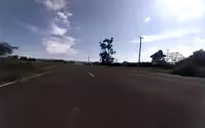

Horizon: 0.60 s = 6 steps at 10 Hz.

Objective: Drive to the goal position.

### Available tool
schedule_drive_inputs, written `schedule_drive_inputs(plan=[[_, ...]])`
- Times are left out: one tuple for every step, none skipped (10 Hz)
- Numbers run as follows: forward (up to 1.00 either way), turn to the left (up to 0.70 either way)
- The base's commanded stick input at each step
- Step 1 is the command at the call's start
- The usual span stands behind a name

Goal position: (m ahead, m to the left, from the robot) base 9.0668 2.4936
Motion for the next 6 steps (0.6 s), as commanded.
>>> schedule_drive_inputs(plan=[[1.00, 0.00], [1.00, 0.00], [1.00, 0.00], [1.00, 0.00], [1.00, 0.00], [1.00, 0.00]])
